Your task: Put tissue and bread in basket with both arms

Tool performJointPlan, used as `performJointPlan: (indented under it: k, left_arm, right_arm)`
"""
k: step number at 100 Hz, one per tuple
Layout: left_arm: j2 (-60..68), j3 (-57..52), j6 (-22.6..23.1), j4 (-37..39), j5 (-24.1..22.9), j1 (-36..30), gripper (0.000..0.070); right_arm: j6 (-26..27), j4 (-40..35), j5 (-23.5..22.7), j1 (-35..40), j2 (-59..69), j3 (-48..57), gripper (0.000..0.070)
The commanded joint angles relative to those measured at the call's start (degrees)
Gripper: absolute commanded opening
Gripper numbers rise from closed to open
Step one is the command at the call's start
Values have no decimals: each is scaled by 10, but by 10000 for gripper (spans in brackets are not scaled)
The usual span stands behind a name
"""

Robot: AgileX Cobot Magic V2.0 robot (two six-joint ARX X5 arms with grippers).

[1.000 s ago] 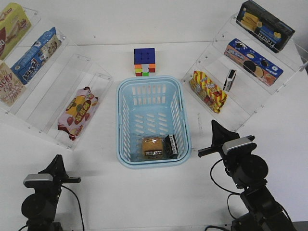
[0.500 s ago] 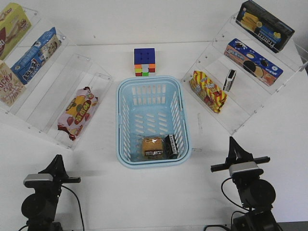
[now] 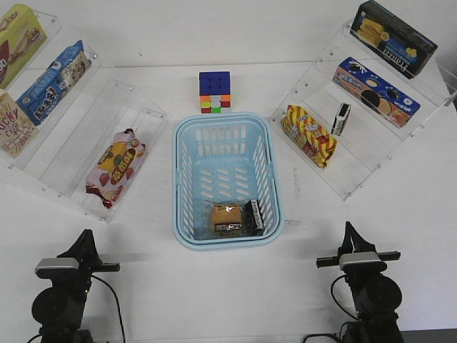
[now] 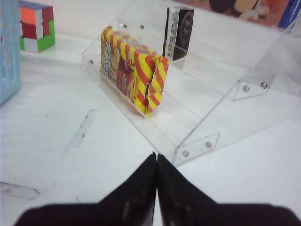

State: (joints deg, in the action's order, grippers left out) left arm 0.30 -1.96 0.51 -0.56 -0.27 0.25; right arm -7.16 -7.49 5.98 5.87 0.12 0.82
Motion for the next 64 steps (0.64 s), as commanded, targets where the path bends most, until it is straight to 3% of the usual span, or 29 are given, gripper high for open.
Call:
performJointPlan:
  k: [1,64]
  left_arm:
    - [-1,12,3,6,0,1,1]
    - [-1,12,3,6,0,1,1]
  right_arm:
    - [14,7,-1,0,0,-1,4]
    - [14,16,1,0,-1,-1,3]
